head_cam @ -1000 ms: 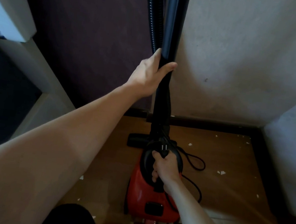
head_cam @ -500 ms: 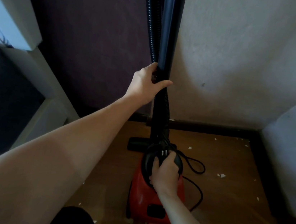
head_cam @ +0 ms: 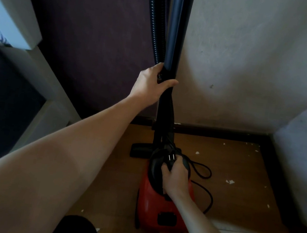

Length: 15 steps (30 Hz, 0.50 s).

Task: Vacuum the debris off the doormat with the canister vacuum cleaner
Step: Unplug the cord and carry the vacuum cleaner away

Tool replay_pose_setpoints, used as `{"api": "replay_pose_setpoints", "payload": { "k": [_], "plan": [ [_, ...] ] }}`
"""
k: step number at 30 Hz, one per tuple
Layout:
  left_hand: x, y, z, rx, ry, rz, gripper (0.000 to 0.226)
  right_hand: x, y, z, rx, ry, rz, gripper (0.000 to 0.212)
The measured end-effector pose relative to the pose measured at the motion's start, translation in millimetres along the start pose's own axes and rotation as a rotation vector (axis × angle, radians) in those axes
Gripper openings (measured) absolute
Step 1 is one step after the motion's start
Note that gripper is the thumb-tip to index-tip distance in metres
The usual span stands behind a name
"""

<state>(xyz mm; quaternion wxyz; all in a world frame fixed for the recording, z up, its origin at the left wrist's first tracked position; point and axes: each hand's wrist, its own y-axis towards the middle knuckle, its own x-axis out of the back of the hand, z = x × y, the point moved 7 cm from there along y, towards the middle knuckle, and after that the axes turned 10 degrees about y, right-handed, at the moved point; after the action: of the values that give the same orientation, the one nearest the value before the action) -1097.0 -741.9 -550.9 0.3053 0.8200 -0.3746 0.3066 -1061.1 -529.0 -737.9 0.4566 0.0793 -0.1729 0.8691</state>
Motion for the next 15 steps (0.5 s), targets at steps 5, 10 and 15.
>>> {"api": "replay_pose_setpoints", "payload": {
  "k": [5,10,15],
  "plan": [
    [-2,7,2,-0.025,0.008,0.011,0.054,-2,0,-2,-0.004,0.028,-0.011,0.011],
    [-1,2,8,-0.003,-0.005,0.029,0.064,-7,-2,-3,-0.022,0.04,-0.005,0.011],
    [-1,-7,4,0.041,-0.053,-0.003,0.057,-7,-7,1,-0.052,0.079,0.028,0.009]
  ]
}}
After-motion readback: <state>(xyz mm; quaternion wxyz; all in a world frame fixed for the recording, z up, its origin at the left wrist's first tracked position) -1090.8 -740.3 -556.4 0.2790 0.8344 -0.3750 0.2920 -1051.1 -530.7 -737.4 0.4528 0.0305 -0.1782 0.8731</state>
